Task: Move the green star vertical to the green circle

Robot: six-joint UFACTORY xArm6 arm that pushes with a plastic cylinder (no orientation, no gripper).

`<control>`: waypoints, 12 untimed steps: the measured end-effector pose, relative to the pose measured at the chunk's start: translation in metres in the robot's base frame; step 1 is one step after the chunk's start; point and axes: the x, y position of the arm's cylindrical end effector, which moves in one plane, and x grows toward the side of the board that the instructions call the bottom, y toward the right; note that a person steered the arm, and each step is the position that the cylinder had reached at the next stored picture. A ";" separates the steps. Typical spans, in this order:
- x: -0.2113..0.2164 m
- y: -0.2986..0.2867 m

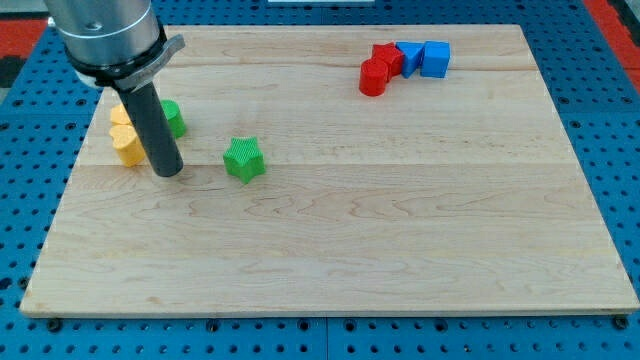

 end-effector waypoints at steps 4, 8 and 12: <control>-0.051 0.029; 0.027 -0.014; -0.022 -0.100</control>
